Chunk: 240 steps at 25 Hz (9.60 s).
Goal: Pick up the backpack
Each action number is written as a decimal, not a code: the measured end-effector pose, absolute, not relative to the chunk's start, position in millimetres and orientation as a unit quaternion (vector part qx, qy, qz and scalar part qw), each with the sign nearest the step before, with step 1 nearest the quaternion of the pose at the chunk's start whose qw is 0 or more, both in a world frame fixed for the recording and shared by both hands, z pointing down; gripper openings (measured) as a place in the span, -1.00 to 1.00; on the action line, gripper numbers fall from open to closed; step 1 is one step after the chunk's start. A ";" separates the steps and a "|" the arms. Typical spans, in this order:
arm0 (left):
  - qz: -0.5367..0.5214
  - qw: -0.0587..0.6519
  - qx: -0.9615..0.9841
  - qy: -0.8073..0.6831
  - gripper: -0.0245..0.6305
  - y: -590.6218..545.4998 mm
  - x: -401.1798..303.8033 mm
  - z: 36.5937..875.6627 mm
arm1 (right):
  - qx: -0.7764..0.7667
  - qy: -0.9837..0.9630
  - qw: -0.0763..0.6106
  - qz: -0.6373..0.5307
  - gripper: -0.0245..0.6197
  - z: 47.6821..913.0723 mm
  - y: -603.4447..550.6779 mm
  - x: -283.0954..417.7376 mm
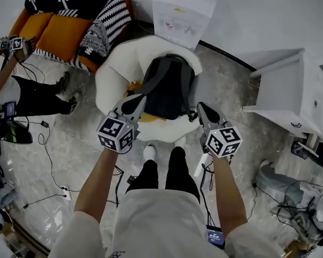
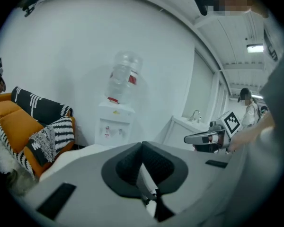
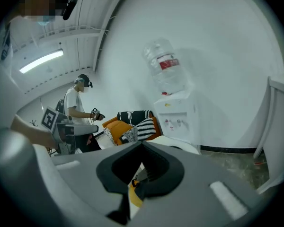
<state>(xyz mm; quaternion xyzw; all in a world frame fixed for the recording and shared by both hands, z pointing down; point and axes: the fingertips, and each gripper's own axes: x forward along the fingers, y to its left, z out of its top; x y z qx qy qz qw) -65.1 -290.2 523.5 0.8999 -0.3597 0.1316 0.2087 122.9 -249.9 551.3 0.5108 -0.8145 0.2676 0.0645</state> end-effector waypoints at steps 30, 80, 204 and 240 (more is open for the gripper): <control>0.298 0.231 0.818 -0.434 -0.90 -419.2 -17.5 783.8 | 0.474 -0.798 0.146 0.342 -0.91 815.3 -384.5 161.2; 0.360 0.217 0.838 -0.349 -0.77 -412.8 -6.7 844.0 | 0.403 -0.830 0.121 0.367 -0.81 858.1 -392.4 131.7; 0.040 -0.027 0.923 -0.382 -0.83 -353.8 -94.0 269.9 | 0.388 -0.918 -0.009 0.084 -0.80 283.0 -345.8 57.7; 0.003 -0.084 0.923 -0.375 -0.83 -347.8 -68.7 204.1 | 0.394 -0.918 -0.035 0.035 -0.80 217.0 -337.8 83.1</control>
